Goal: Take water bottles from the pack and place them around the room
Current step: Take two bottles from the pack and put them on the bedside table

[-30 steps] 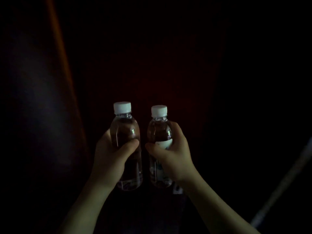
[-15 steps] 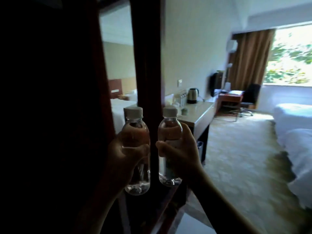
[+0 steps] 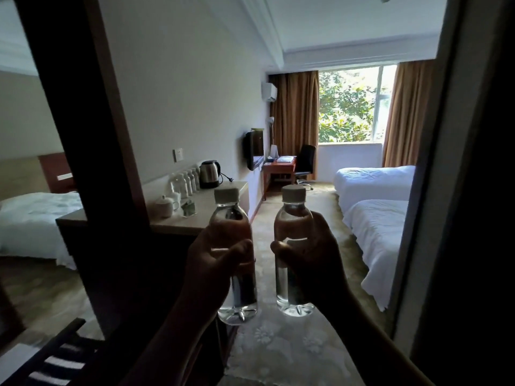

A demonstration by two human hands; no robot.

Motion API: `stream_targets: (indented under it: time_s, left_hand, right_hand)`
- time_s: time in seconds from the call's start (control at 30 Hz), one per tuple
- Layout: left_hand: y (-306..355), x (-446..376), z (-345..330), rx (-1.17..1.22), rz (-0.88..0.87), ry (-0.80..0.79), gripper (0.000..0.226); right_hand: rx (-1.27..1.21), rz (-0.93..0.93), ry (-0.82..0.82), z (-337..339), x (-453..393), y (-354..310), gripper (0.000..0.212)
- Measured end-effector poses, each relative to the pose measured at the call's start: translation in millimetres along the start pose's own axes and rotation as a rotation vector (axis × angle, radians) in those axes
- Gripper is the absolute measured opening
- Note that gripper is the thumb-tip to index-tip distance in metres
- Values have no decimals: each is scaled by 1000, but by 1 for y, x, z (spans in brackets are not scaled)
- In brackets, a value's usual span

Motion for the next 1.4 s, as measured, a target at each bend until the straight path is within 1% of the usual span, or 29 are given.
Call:
stream_targets:
  time_s: [0.07, 0.2, 0.3, 0.37, 0.47, 0.57, 0.63, 0.7, 0.8, 0.93, 1.03, 1.17, 1.27, 1.4]
  left_hand:
    - [-14, -25, -13, -2, 4, -13, 25]
    - [-51, -79, -24, 4, 23, -13, 29]
    - [-79, -127, -27, 15, 27, -37, 29]
    - [-100, -166, -27, 20, 50, -48, 27]
    - [-124, -231, -23, 32, 57, -38, 31]
    - [-137, -302, -24, 9, 30, -54, 31]
    - [-146, -348, -28, 17, 35, -76, 30]
    - [-157, -388, -35, 29, 38, -101, 35]
    - [-179, -440, -52, 45, 73, -131, 39]
    - [-207, -504, -77, 83, 94, -169, 35]
    - [-232, -552, -99, 60, 94, -169, 39]
    - [-273, -616, -138, 80, 105, -175, 45]
    - [-305, -669, -172, 60, 108, -185, 45]
    - [-336, -743, -214, 46, 119, -185, 35]
  right_hand:
    - [27, -21, 12, 9, -15, 24, 53]
    - [70, -38, 52, 13, -47, 74, 46]
    - [105, -20, 51, 6, -80, 110, 51]
    - [118, -18, 40, -1, -108, 137, 51]
    - [144, -9, 58, -16, -159, 176, 51]
    - [167, -10, 61, -32, -216, 212, 56]
    - [183, -4, 67, -36, -252, 234, 55]
    - [206, 10, 86, -36, -284, 254, 55]
    - [195, -9, 131, -29, -322, 288, 58]
    - [230, -3, 186, -15, -368, 330, 65]
    - [210, -13, 226, 3, -402, 374, 63]
    - [228, -3, 223, 28, -456, 439, 59]
    - [203, 15, 221, 48, -501, 491, 51]
    - [170, 5, 240, 75, -570, 557, 61]
Point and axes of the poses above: each hand's wrist, its own x-axis away from the middle knuckle, its own z-axis out of the back of the hand, y = z × x, the point moved 7 cm from there along -x, towards the middle knuckle, and after that the axes turned 9 degrees about z, right-handed, at the moved point
